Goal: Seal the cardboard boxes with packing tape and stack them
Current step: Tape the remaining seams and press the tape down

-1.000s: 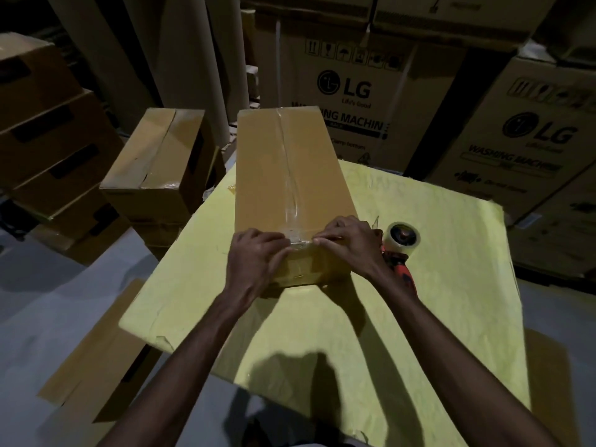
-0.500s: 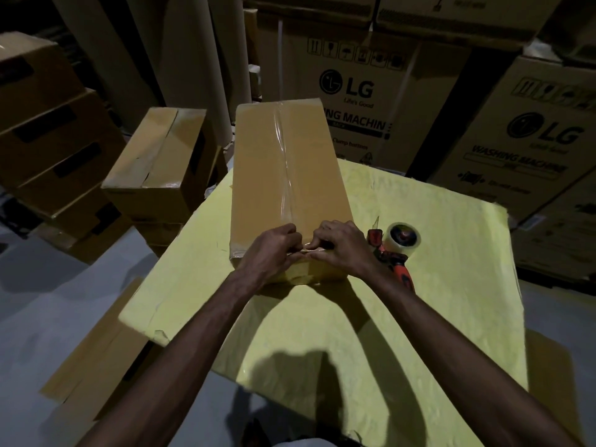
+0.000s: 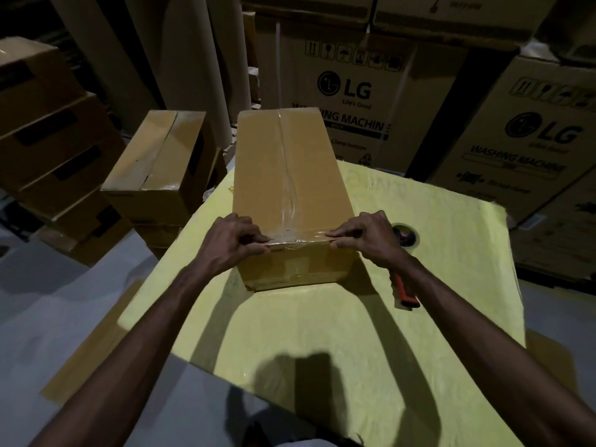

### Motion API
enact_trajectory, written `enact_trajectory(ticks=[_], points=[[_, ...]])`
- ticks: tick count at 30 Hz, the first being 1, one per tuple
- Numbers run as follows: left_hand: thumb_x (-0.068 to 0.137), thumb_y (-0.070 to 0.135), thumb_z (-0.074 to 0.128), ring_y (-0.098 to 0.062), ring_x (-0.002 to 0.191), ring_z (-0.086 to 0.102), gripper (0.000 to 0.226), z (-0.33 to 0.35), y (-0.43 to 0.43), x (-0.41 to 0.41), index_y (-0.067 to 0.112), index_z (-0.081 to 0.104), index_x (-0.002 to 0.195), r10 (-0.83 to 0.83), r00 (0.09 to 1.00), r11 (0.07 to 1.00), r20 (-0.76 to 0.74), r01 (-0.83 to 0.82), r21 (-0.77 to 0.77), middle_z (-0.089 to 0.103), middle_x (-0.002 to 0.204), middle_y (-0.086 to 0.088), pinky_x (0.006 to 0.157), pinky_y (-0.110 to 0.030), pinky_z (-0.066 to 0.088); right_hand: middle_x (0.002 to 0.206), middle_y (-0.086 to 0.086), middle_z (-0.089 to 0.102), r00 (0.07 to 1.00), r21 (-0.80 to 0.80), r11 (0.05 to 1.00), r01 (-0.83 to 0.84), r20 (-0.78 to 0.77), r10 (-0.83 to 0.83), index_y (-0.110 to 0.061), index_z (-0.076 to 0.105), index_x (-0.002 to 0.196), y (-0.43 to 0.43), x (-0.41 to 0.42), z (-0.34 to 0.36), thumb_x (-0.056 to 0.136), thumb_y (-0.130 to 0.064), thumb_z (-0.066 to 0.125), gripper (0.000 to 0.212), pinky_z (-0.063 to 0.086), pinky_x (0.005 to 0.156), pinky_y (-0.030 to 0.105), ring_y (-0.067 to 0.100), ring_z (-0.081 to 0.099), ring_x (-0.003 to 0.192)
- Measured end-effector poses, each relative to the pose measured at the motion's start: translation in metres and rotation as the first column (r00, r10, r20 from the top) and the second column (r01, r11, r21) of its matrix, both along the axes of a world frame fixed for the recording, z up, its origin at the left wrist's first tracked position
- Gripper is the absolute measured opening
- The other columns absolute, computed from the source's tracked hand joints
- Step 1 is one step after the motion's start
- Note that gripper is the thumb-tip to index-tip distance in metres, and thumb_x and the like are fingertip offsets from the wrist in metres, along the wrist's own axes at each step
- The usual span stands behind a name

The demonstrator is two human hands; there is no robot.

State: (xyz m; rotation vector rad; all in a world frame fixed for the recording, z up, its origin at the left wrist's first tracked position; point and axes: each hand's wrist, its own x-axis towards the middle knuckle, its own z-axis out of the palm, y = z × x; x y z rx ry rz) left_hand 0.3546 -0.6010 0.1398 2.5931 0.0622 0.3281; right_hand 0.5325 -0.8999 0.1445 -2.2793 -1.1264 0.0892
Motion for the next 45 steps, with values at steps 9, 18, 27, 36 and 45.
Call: enact_trajectory(ticks=[9, 18, 27, 36, 45], points=[[0.078, 0.048, 0.084, -0.009, 0.079, 0.056, 0.036, -0.003, 0.021, -0.026, 0.025, 0.082, 0.107, 0.044, 0.999, 0.975, 0.015, -0.039, -0.218, 0.065, 0.085, 0.008, 0.067, -0.031, 0.043, 0.103, -0.018, 0.077, 0.933, 0.077, 0.997, 0.001, -0.359, 0.027, -0.038, 0.077, 0.117, -0.021, 0.002, 0.0, 0.081, -0.031, 0.085, 0.037, 0.063, 0.066, 0.049, 0.013, 0.073, 0.086], [0.073, -0.008, 0.087, -0.004, 0.102, 0.06, 0.075, 0.01, 0.042, -0.03, 0.035, 0.069, 0.132, -0.111, 0.951, 0.985, -0.287, 0.067, -0.16, 0.06, 0.108, 0.01, 0.085, -0.025, 0.052, 0.101, -0.037, 0.065, 0.963, -0.316, 0.917, -0.245, -0.189, 0.192, -0.062, 0.052, 0.136, -0.028, 0.021, 0.031, 0.082, 0.006, 0.073, 0.089, 0.051, 0.066, 0.034, 0.002, 0.058, 0.078], [0.07, 0.001, 0.092, -0.011, 0.086, 0.06, 0.055, 0.007, 0.044, -0.019, 0.027, 0.078, 0.117, -0.12, 0.964, 0.979, -0.239, 0.075, -0.189, 0.067, 0.097, 0.021, 0.076, -0.036, 0.056, 0.103, -0.02, 0.073, 0.982, -0.231, 0.958, -0.17, -0.121, 0.145, -0.046, 0.058, 0.14, -0.022, 0.022, 0.014, 0.078, -0.023, 0.088, 0.073, 0.059, 0.077, 0.04, 0.003, 0.066, 0.085], [0.067, 0.013, 0.097, -0.027, 0.075, 0.063, 0.035, 0.004, 0.035, -0.003, 0.027, 0.07, 0.085, -0.079, 0.975, 0.986, -0.207, 0.046, -0.157, 0.07, 0.084, -0.007, 0.063, -0.039, 0.049, 0.121, -0.009, 0.069, 0.977, -0.17, 0.974, -0.148, -0.179, 0.117, -0.034, 0.06, 0.133, -0.014, 0.034, 0.005, 0.07, -0.034, 0.093, 0.071, 0.061, 0.078, 0.03, 0.001, 0.069, 0.091], [0.059, 0.047, 0.096, -0.01, 0.058, 0.043, 0.057, -0.006, 0.036, 0.0, 0.026, 0.055, 0.09, -0.057, 0.991, 0.989, -0.124, 0.038, -0.144, 0.058, 0.067, -0.009, 0.051, -0.022, 0.03, 0.107, -0.01, 0.069, 0.952, -0.047, 0.995, -0.084, -0.3, 0.067, -0.025, 0.062, 0.129, -0.012, 0.032, 0.0, 0.066, -0.03, 0.096, 0.072, 0.056, 0.067, 0.019, -0.006, 0.068, 0.083]])
